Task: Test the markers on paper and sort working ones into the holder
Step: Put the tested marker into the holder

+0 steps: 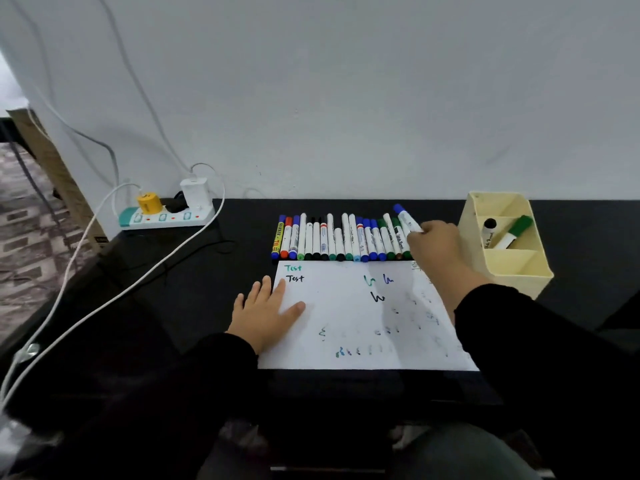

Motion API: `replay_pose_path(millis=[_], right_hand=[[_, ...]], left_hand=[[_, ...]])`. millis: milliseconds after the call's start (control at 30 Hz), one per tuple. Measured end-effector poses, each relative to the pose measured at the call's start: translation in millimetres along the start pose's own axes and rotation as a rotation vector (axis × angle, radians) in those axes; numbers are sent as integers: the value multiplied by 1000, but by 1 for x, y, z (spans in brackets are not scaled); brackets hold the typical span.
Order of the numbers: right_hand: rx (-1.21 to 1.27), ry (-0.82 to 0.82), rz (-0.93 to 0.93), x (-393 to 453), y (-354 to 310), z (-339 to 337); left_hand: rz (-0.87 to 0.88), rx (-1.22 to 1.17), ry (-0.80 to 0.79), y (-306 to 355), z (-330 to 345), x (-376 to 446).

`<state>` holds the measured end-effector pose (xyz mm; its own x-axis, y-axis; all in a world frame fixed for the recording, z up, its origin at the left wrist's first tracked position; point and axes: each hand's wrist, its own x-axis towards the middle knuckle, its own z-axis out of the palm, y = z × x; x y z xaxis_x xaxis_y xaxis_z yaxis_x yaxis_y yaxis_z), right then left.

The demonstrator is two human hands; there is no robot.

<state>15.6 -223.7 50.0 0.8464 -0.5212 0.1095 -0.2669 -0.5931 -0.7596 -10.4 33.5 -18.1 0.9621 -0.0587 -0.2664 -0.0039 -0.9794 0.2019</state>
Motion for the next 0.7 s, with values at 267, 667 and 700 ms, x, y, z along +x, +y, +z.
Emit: replay_pose_path(millis=[267,667,700], right_hand=[[534,-149,278,-29,-33,-29],[852,-428,361,-58,-54,-16],[858,-447,381,-64,-56,-10]], left_hand=[[123,-464,122,15,-46,-30],[313,-809,175,54,-70,-64],[308,-851,160,54,-71,-64]])
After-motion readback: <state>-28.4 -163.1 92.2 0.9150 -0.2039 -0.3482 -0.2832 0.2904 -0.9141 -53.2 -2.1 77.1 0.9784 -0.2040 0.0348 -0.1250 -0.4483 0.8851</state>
